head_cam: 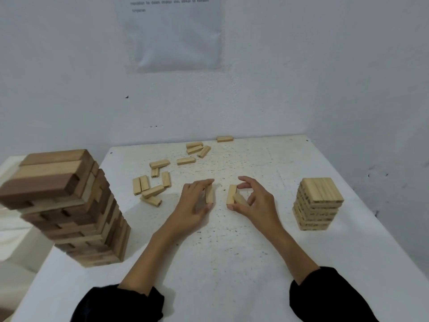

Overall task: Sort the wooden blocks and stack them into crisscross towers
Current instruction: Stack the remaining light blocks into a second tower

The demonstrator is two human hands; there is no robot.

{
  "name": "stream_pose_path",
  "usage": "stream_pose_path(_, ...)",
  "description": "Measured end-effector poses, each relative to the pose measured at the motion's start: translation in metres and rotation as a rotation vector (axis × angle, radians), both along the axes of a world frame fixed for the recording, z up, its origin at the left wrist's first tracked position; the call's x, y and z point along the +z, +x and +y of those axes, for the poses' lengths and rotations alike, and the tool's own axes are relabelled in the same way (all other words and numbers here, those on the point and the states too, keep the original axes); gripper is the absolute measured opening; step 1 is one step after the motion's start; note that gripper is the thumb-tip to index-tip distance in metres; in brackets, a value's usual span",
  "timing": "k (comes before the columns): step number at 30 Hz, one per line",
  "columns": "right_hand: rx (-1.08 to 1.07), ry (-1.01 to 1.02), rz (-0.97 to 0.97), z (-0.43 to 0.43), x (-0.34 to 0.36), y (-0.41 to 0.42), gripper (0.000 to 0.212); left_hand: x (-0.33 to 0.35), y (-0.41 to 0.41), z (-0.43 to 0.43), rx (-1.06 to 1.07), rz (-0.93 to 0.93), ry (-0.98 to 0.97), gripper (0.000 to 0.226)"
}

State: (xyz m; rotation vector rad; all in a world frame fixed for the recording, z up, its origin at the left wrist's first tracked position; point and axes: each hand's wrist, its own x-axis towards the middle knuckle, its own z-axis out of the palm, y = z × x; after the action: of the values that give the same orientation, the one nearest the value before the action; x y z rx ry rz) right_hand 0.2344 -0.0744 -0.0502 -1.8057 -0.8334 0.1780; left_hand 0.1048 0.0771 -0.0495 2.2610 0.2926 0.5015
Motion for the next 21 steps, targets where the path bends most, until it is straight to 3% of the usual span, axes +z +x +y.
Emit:
stream_pose_path(7,0.12,-0.107,-0.091,-0.02,0.004,-0.017,0.075,-0.001,-0.027,-0.007,-0.102,0.074,0.062,0.054)
stream_pose_path(12,0.095,-0.053,-0.046,-0.02,0.006,-0.016,0.078,0.0,-0.026,-0.01,-0.066,0.071,0.044,0.064)
stream_pose_path(18,-0.157,-0.175,-0.218,-0.027,0.004,-0.016,0.052,0.004,-0.02,-0.016,-0.021,0.008,-0.044,0.067)
stream_pose_path(21,-0.154,-0.305,-0.279,-0.031,0.007,-0.021,0.043,0.004,-0.018,-0.019,-0.032,-0.016,-0.06,0.063)
